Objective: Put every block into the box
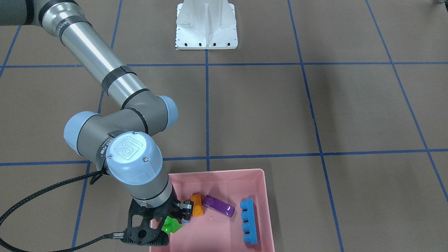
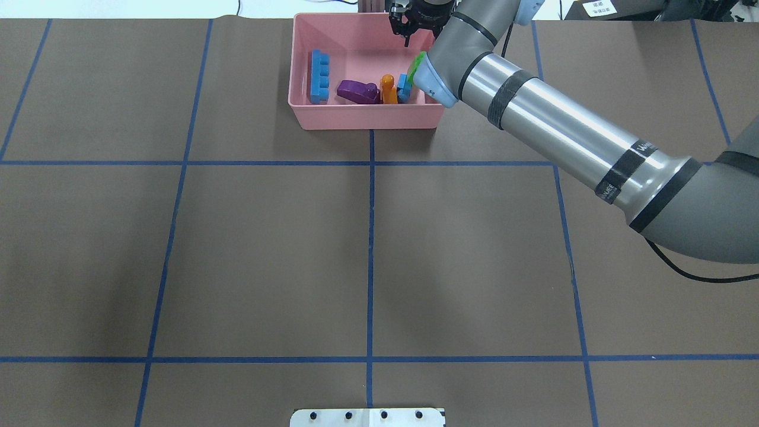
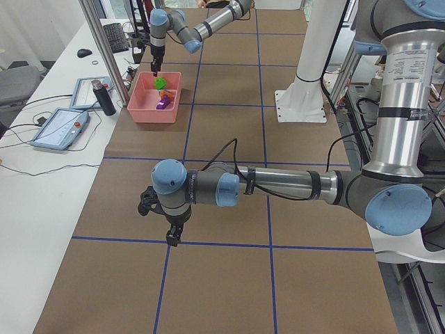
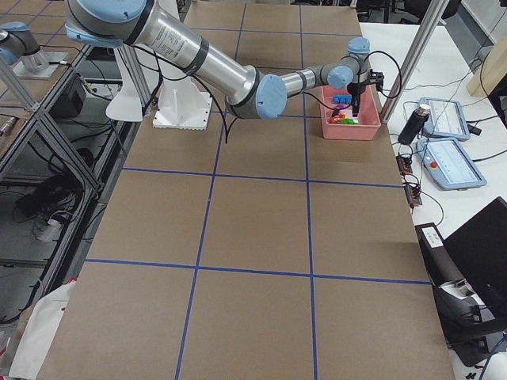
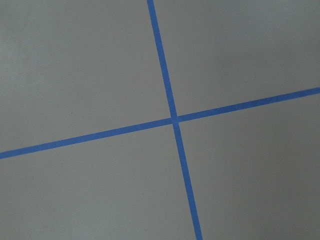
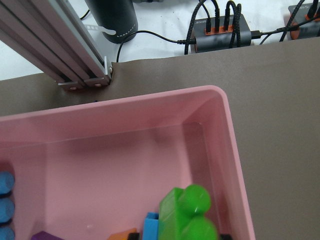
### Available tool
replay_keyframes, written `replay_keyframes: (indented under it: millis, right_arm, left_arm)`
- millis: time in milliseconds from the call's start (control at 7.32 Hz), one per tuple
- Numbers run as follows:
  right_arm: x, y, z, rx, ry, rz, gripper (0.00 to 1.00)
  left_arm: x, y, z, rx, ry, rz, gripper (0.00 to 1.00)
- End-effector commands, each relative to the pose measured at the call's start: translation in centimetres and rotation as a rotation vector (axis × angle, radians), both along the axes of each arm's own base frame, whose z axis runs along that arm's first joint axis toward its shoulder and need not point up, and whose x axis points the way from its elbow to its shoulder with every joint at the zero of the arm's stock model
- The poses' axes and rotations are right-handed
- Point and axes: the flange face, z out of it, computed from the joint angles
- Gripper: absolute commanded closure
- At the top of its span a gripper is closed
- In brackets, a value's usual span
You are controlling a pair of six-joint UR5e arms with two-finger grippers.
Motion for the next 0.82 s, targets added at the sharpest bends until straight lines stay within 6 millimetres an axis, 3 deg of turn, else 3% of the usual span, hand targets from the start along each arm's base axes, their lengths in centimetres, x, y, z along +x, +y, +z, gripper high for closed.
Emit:
replay_keyframes:
  millis: [0, 273, 410, 546, 683]
  right_arm:
    - [-0.2, 0.0, 0.4, 0.002, 0.007, 0.001, 0.00]
    - [0.7, -0.5, 0.5, 0.016, 0.015, -0.002, 0.00]
    - [2.9, -1.5, 0.6, 0.023, 0.023, -0.014, 0.00]
    - [5.9, -2.4, 1.4, 0.018, 0.037, -0.054, 0.00]
    - [10.5, -2.7, 3.2, 0.031, 0.058, -0.099, 0.00]
  left_arm:
    - [0.0, 0.0, 0.0, 0.001, -0.001, 0.000, 0.00]
    - [0.0, 0.1, 0.1, 0.000, -0.003, 0.000, 0.00]
    - [0.0, 0.4, 0.7, 0.001, -0.003, 0.011, 0.00]
    - [0.0, 0.3, 0.4, 0.046, -0.002, 0.009, 0.00]
    - [0.0, 0.6, 0.6, 0.054, -0.002, 0.004, 0.00]
